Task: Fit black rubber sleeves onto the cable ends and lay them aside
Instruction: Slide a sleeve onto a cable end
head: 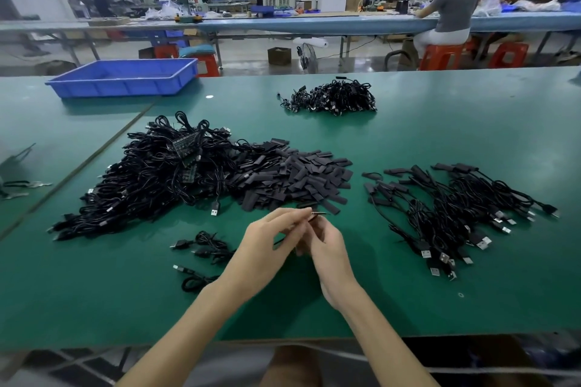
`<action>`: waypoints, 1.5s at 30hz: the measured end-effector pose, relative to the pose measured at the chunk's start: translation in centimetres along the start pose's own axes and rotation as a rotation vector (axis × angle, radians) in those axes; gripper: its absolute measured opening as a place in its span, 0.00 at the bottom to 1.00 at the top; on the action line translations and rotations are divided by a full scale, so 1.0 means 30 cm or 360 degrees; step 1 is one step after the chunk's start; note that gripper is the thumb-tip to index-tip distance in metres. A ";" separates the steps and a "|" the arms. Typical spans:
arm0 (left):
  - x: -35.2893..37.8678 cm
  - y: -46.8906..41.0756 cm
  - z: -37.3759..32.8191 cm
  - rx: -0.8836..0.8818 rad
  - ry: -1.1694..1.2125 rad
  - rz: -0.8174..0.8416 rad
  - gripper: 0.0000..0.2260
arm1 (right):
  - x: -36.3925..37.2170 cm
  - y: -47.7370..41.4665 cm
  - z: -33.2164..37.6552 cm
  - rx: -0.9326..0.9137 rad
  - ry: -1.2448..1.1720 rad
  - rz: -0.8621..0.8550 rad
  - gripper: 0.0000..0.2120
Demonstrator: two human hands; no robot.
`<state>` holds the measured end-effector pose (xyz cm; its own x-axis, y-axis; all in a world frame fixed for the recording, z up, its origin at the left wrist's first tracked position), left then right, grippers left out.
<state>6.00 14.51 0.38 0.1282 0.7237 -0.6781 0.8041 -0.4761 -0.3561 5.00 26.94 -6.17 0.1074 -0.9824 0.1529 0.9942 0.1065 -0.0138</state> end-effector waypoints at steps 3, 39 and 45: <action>-0.011 0.056 0.018 0.0038 -0.0399 -0.0071 0.20 | -0.013 0.000 0.004 -0.0021 -0.0151 -0.0141 0.13; -0.130 0.101 0.251 -0.0573 -0.0353 0.0177 0.06 | -0.015 0.022 0.021 0.0061 -0.0493 -0.0046 0.22; 0.021 0.053 0.112 -0.0325 -0.0444 0.0443 0.14 | -0.017 0.018 0.031 0.0044 -0.0476 -0.0084 0.19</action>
<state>5.42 12.53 -2.77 0.2173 0.4060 -0.8877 0.8629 -0.5050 -0.0197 5.47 27.63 -5.35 0.0458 -0.8984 0.4368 0.9975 0.0644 0.0280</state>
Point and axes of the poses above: each hand's wrist, its own y-axis away from the middle knuckle, its own x-axis out of the palm, z = x × y, the point moved 6 cm from there along -y, towards the middle knuckle, and after that the axes turned 10 degrees about z, right-handed, at the moved point
